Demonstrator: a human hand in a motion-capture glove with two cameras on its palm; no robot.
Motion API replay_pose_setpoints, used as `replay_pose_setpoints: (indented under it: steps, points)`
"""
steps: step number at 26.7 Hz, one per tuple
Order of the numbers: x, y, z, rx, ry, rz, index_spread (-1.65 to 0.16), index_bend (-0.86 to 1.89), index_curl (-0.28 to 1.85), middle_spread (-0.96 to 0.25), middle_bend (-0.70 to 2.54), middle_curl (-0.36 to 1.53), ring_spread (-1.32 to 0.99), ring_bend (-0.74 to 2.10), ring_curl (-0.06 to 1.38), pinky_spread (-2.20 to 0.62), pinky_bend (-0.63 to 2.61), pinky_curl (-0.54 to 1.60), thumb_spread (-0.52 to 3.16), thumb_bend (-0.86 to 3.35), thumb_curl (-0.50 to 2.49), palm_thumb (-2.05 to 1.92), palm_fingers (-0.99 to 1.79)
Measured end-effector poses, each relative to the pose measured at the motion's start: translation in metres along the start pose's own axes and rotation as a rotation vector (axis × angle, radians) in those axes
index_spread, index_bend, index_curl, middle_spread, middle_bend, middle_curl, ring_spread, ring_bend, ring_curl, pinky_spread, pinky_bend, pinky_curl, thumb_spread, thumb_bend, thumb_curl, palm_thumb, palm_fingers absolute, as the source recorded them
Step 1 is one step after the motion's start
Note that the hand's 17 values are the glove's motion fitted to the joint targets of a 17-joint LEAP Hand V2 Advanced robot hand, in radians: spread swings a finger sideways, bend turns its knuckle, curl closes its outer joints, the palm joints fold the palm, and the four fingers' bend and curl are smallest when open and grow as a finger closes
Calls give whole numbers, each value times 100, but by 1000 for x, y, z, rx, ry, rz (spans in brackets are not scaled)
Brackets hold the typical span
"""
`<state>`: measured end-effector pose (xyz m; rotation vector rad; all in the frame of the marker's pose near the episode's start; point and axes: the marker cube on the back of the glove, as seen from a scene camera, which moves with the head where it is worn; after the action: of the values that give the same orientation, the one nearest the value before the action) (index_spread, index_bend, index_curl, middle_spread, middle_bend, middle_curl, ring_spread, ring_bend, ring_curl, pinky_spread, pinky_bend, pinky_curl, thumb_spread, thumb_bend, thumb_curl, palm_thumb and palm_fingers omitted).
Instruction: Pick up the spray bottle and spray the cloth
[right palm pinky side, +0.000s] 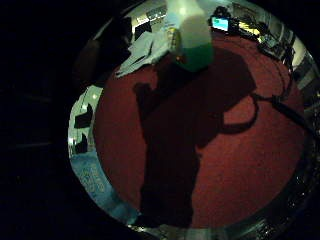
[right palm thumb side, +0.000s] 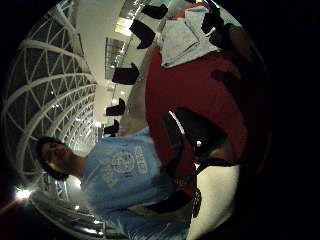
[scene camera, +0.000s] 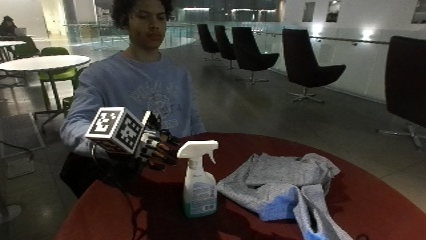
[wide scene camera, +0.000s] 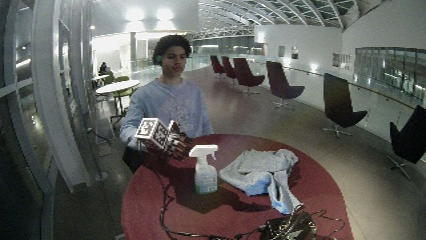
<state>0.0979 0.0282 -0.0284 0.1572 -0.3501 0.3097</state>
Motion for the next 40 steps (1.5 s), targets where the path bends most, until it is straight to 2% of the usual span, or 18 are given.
replay_pose_setpoints:
  steps: [14,23,40]
  points:
    - [58,-31,-29,94,-40,200,-36,16,36,-6,22,36,-3,31,31,16,17,24,112,3,29,65,74]
    - [87,-60,-17,137,-141,316,-35,14,35,-6,22,38,-4,32,33,15,18,26,110,0,31,70,75]
    - [102,-111,21,143,-462,242,-35,12,30,-7,20,39,-7,39,35,13,19,29,101,-2,34,78,82]
